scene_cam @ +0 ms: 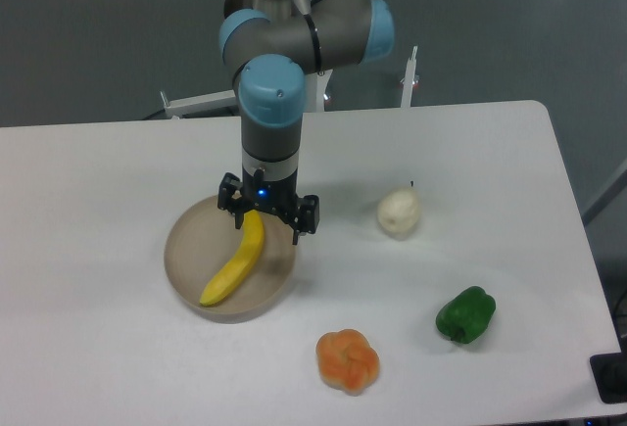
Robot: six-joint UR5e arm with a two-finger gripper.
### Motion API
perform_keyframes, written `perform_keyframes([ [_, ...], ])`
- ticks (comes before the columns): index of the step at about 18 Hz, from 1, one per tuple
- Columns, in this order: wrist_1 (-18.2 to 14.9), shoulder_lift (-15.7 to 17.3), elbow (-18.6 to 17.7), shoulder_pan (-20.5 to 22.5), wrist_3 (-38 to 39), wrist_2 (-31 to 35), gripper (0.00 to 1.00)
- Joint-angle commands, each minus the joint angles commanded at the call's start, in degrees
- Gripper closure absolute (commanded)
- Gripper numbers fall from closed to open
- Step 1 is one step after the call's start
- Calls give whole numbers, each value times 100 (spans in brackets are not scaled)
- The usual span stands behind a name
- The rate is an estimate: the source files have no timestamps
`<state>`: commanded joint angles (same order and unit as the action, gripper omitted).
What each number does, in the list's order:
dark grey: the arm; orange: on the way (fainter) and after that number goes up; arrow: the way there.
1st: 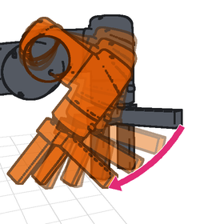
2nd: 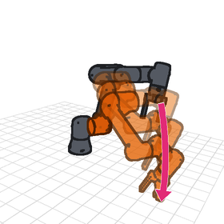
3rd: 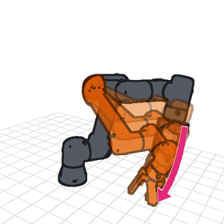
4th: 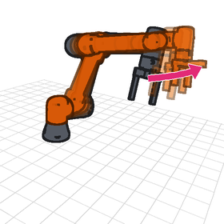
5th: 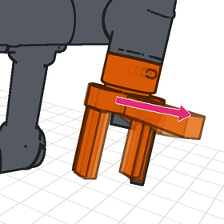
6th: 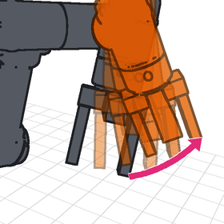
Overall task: Pick up the banana from the plate
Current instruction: 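Move the open gripper over the banana on the plate and lower it, then close the gripper on the banana's middle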
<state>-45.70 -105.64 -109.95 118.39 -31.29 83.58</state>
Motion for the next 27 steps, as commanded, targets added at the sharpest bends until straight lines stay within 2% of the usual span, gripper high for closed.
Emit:
perform_keyframes([
  [3, 342, -342, -17, -184, -18, 113, 0],
  [5, 387, -440, 26, -351, -35, 263, 0],
  [8, 413, -624, 9, -378, -62, 334, 0],
  [27, 440, -783, 18, -510, -44, 439, 1],
])
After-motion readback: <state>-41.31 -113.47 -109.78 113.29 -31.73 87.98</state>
